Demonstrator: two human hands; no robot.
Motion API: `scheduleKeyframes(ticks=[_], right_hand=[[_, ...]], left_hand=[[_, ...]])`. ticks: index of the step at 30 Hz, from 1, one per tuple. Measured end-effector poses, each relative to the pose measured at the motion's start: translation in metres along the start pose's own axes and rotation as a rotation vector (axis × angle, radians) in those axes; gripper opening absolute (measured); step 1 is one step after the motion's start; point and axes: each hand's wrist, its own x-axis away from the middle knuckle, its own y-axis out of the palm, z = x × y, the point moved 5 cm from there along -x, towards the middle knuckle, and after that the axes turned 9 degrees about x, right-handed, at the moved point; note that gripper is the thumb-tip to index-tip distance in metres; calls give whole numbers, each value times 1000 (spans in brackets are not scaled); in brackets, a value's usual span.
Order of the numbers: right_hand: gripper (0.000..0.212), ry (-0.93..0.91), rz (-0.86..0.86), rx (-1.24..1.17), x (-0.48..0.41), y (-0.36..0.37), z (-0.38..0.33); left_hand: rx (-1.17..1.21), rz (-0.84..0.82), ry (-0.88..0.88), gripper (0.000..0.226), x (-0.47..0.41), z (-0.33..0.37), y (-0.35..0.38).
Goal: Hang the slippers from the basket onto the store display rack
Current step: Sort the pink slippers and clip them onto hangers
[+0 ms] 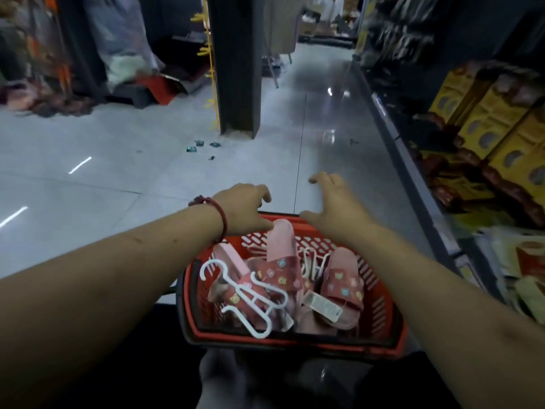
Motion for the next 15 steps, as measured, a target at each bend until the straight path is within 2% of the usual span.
scheduleKeyframes(ticks=[4,8,11,15], right_hand=[[68,36,-133,-92,15,76,29],[57,-37,-277,-67,5,118,34],[48,-127,-370,3,7,131,29],[36,-217,-376,34,-2,130,20]], left_hand=[[134,-40,-31,61,-4,-36,72],[126,-294,-2,68,-20,-33,108],[80,-358,41,61,-29,-34,109],[-48,-488,-53,40,-20,-69,113]])
